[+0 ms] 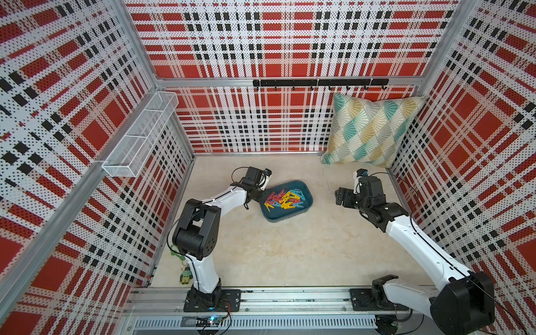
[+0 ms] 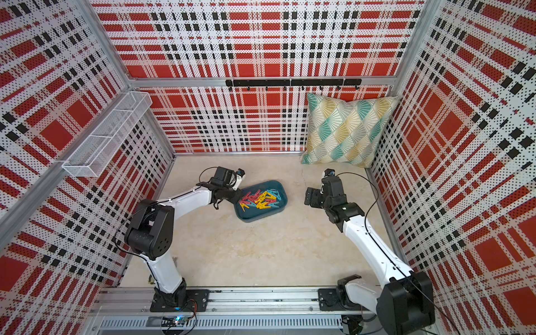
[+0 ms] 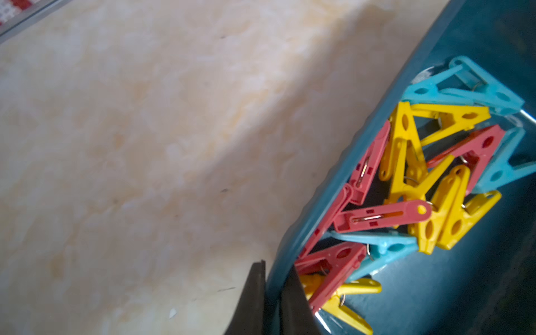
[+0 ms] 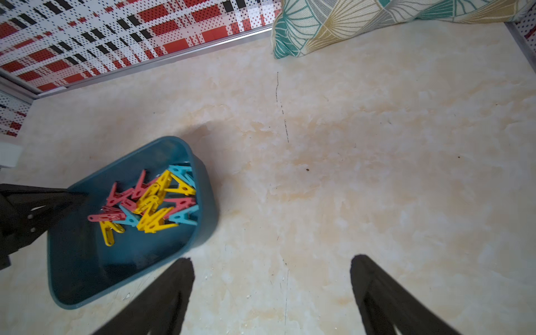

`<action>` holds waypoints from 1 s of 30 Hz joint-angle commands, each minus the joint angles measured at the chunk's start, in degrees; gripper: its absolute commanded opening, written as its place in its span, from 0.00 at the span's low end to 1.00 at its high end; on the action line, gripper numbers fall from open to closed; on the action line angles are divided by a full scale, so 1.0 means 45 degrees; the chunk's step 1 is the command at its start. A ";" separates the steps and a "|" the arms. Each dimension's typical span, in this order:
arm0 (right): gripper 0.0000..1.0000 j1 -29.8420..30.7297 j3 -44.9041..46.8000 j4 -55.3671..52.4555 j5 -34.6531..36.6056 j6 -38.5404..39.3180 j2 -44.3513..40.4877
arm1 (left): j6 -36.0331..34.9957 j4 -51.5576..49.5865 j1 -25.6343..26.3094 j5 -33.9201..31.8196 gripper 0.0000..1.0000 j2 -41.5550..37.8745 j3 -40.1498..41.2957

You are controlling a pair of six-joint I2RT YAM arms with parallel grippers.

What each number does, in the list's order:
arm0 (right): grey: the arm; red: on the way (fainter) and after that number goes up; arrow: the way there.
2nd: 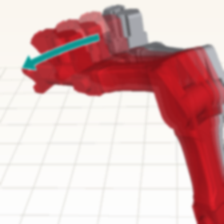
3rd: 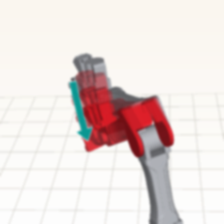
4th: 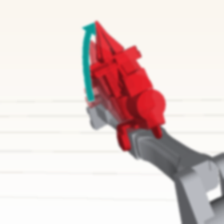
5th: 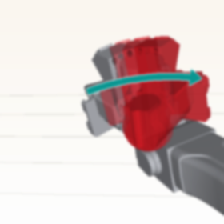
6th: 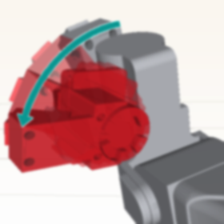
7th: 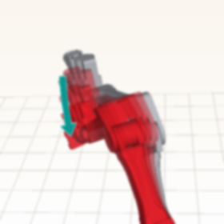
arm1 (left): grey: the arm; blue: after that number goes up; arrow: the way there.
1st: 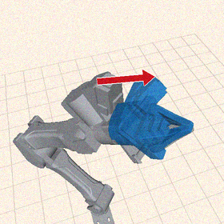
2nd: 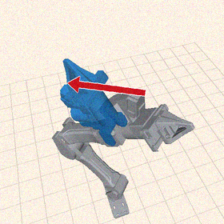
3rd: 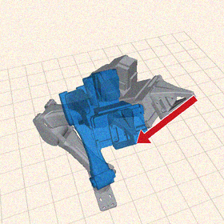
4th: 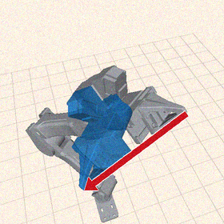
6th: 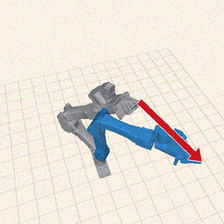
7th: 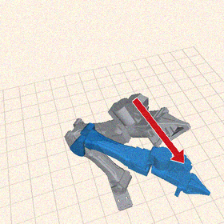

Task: Take the clothespins out of the storage box
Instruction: Move the storage box to the center of the board.

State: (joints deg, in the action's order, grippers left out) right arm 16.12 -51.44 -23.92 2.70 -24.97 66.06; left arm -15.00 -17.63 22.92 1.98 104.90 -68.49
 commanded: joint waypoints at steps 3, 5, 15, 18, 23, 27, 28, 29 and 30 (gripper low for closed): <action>0.91 0.0102 0.0201 -0.0422 -0.1289 0.0157 -0.0505 | -0.2663 -0.1029 0.1298 -0.0355 0.00 0.0152 0.1045; 0.90 0.0143 0.0257 -0.0560 -0.1615 0.0187 -0.0616 | -0.2819 -0.1039 0.1440 -0.0259 0.00 0.0157 0.1161; 0.88 0.1248 0.0242 -0.1189 -0.1730 0.0168 -0.0341 | -0.4854 -0.2193 0.1846 0.0673 0.00 -0.0919 0.2163; 0.87 0.1718 0.0095 -0.1168 -0.1525 0.0090 0.0066 | -0.4957 -0.2581 0.1861 0.0775 0.00 -0.0979 0.2210; 0.86 0.2597 -0.0332 -0.1212 -0.0981 0.0006 0.0846 | -0.4579 -0.2255 0.1764 0.0747 0.07 -0.1466 0.2472; 0.85 0.3382 -0.0595 -0.1247 -0.0654 -0.0180 0.1338 | -0.3987 -0.2196 0.1200 0.1085 0.39 -0.2069 0.2001; 0.84 0.3586 -0.0647 -0.1249 -0.0569 -0.0230 0.1406 | -0.3842 -0.2252 0.0971 0.1236 0.42 -0.2260 0.1812; 0.84 0.3812 -0.0711 -0.1271 -0.0453 -0.0266 0.1486 | -0.3700 -0.2372 0.0685 0.1493 0.48 -0.2510 0.1571; 0.84 0.4036 -0.0806 -0.1306 -0.0374 -0.0313 0.1596 | -0.3563 -0.2509 0.0360 0.1772 0.60 -0.2784 0.1344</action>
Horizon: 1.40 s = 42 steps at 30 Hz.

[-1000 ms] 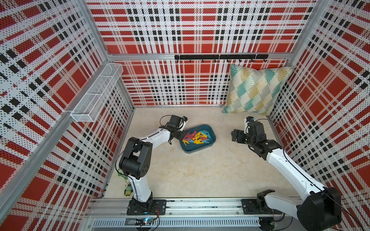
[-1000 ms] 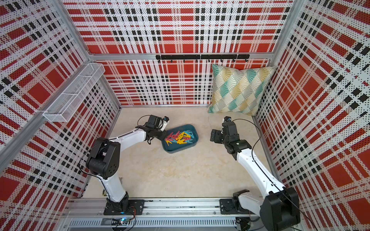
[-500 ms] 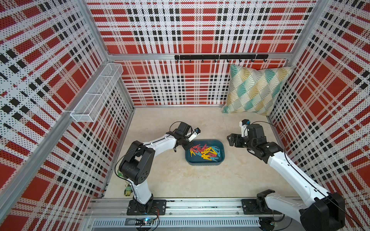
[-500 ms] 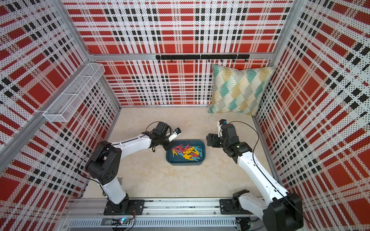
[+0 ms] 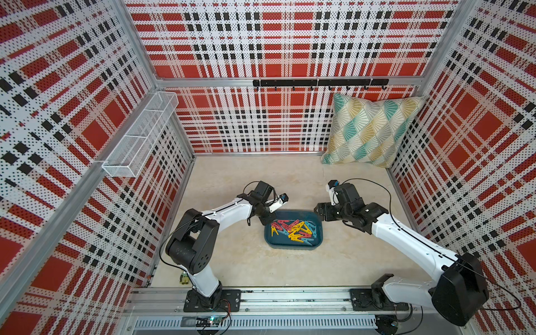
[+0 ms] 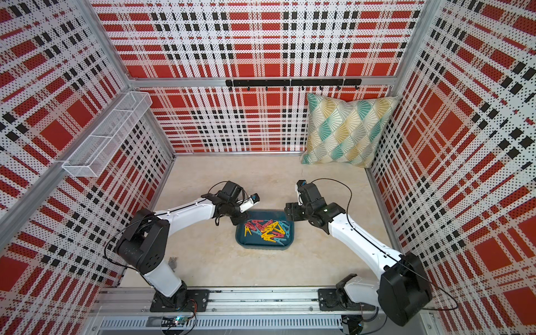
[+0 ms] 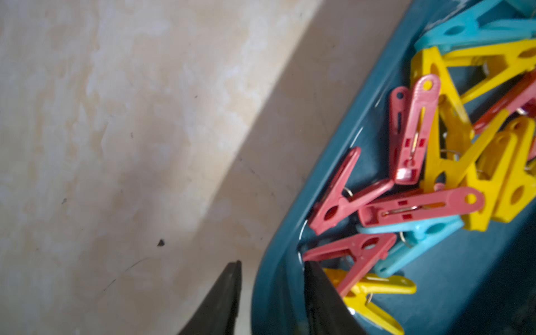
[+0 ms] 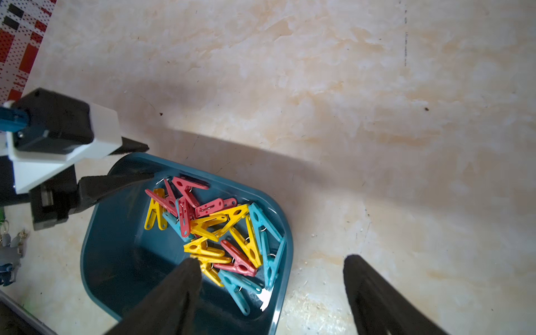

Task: Take the clothespins out of the storage box
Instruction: Move the storage box to the center of the board, then pick up the clothespin from the storage box.

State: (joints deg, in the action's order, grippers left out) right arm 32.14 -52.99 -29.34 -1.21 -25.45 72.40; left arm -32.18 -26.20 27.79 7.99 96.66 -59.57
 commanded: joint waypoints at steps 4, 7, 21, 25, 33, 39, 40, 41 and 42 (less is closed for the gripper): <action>0.82 0.1175 -0.0890 -0.0370 0.0601 -0.0353 0.0793 | 0.0932 -0.0754 -0.1892 0.1072 0.92 -0.2193 -0.1044; 0.81 0.1850 -0.1176 -0.0281 0.0639 -0.0586 0.1346 | 0.1999 -0.0319 -0.3284 0.1519 0.99 -0.3129 -0.0898; 0.51 0.4110 -0.3426 -0.0402 0.1152 -0.0256 0.5164 | 0.3670 0.1229 -0.6675 0.3676 0.92 -0.4866 0.2199; 0.49 0.4204 -0.3797 -0.0594 0.1253 -0.0127 0.5826 | 0.3505 0.1353 -0.5969 0.3771 0.93 -0.5152 0.2497; 0.48 0.4302 -0.4326 -0.0863 0.0529 0.0611 0.6792 | 0.3400 0.1423 -0.5188 0.3417 0.93 -0.4401 0.2706; 0.48 0.4303 -0.4364 -0.1427 0.0911 0.0800 0.7025 | 0.3479 0.1580 -0.5613 0.3404 0.93 -0.4376 0.2894; 0.49 0.4298 -0.4259 -0.1448 0.0907 0.0851 0.6947 | 0.3499 0.1592 -0.5672 0.3401 0.93 -0.4342 0.2873; 0.50 0.4303 -0.4176 -0.1458 0.0895 0.0903 0.6884 | 0.3519 0.1593 -0.5720 0.3401 0.93 -0.4318 0.2866; 0.51 0.4290 -0.4106 -0.1502 0.0885 0.0965 0.6843 | 0.3538 0.1590 -0.5724 0.3400 0.93 -0.4284 0.2860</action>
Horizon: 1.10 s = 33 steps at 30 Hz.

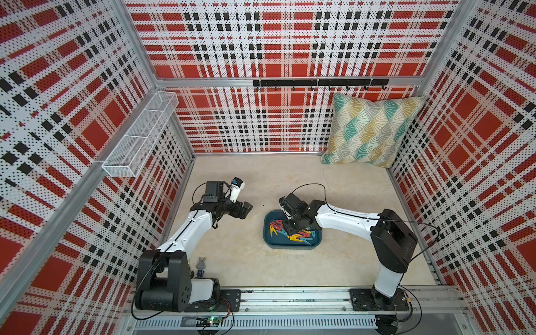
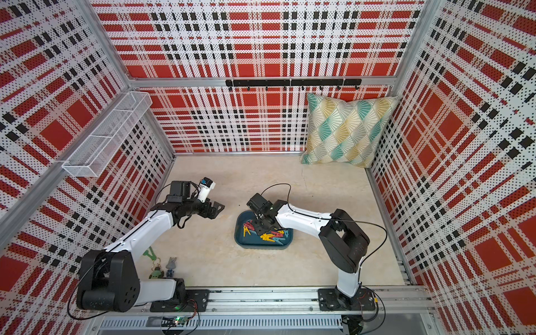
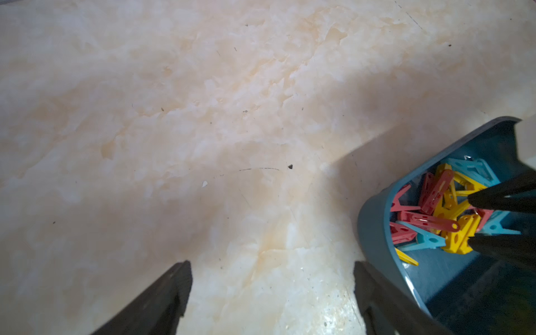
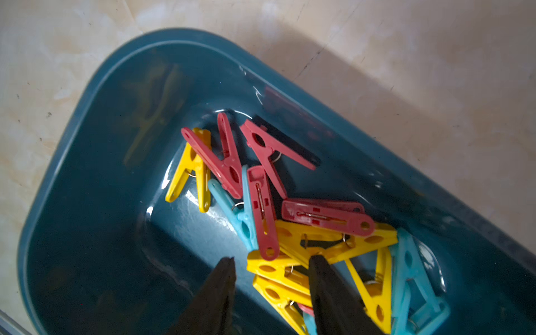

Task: Take the clothespins out of the storage box
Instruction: Pick up the clothespin from the storage box.

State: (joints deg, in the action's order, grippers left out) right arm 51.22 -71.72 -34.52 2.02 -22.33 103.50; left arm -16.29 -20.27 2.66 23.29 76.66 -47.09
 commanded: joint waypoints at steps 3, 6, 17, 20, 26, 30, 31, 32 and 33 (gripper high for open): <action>0.51 0.0033 0.0156 -0.0510 0.0318 0.0391 -0.0061 | -0.0012 0.0317 -0.0167 0.0001 0.93 0.0244 0.0123; 0.52 -0.0104 0.0191 -0.0570 0.0382 0.0360 -0.0052 | -0.0007 0.0311 -0.0144 -0.0038 0.93 0.0360 0.0130; 0.52 -0.0872 0.0273 -0.0417 -0.0584 0.0440 0.0119 | 0.0018 0.0381 -0.0124 -0.0117 0.93 0.0581 0.0129; 0.52 -0.0962 0.0386 -0.0300 -0.0841 0.0450 0.0236 | 0.0013 0.0367 -0.0140 -0.0097 0.93 0.0580 0.0128; 0.48 -0.0972 0.0681 0.0079 -0.1617 0.0481 0.0300 | 0.0010 0.0379 -0.0143 -0.0098 0.93 0.0601 0.0141; 0.44 -0.0982 0.0760 0.0054 -0.1763 0.0496 0.0377 | 0.0008 0.0382 -0.0117 -0.0078 0.93 0.0600 0.0134; 0.43 -0.0973 0.0777 0.0074 -0.1777 0.0503 0.0368 | 0.0023 0.0370 -0.0116 -0.0078 0.93 0.0600 0.0138; 0.42 -0.0975 0.0801 0.0086 -0.1782 0.0506 0.0360 | 0.0013 0.0378 -0.0103 -0.0097 0.93 0.0600 0.0150; 0.39 -0.0973 0.0850 0.0112 -0.1802 0.0503 0.0301 | 0.0014 0.0383 -0.0116 -0.0097 0.93 0.0602 0.0136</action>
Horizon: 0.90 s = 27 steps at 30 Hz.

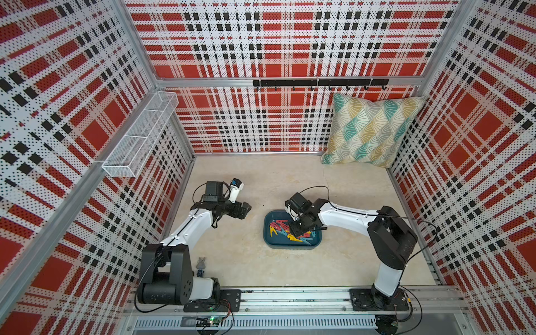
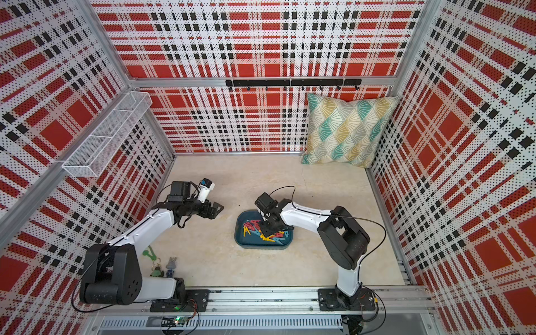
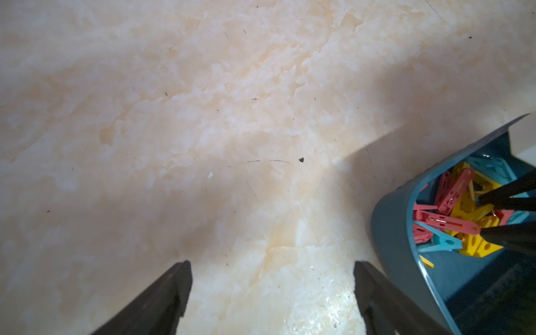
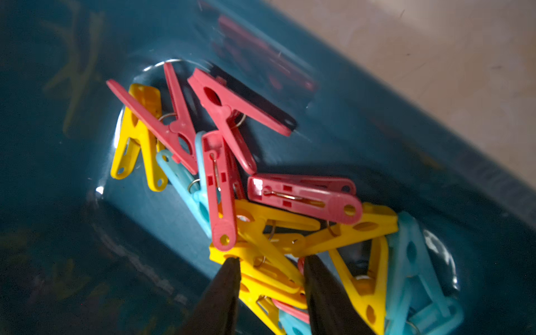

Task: Take the clothespins out of the storage box
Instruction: Pick up the clothespin from the storage box.

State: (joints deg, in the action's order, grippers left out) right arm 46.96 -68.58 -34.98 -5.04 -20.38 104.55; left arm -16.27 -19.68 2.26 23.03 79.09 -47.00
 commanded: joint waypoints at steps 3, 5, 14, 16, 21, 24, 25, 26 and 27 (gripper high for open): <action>0.35 -0.0027 0.0199 0.0271 -0.0278 0.0075 -0.0086 | 0.0015 0.0234 -0.0013 -0.0039 0.93 0.0061 0.0119; 0.32 -0.0025 0.0190 0.0275 -0.0301 0.0066 -0.0180 | 0.0003 0.0254 -0.0018 -0.0039 0.93 0.0061 0.0118; 0.19 -0.0035 0.0180 0.0193 -0.0494 0.0169 -0.0304 | 0.0008 0.0267 -0.0027 -0.0039 0.93 0.0059 0.0134; 0.16 -0.0025 0.0200 0.0181 -0.0538 0.0158 -0.0353 | 0.0003 0.0257 -0.0021 -0.0038 0.93 0.0079 0.0144; 0.11 -0.0025 0.0239 0.0119 -0.0801 0.0285 -0.0715 | 0.0007 0.0269 -0.0027 -0.0058 0.93 0.0100 0.0147; 0.08 -0.0025 0.0258 0.0022 -0.1015 0.0415 -0.1100 | 0.0004 0.0260 -0.0012 -0.0073 0.93 0.0100 0.0171; 0.08 -0.0025 0.0277 0.0020 -0.1165 0.0475 -0.1264 | 0.0007 0.0282 -0.0016 -0.0068 0.93 0.0100 0.0158; 0.07 -0.0025 0.0297 0.0030 -0.1318 0.0524 -0.1441 | 0.0003 0.0289 -0.0029 -0.0078 0.93 0.0110 0.0161; 0.07 -0.0027 0.0317 0.0049 -0.1501 0.0578 -0.1643 | 0.0003 0.0266 -0.0026 -0.0078 0.93 0.0120 0.0163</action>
State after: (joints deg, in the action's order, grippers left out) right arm 46.96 -67.83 -34.57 -9.39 -18.94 100.79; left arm -16.27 -19.68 2.28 22.85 79.15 -46.96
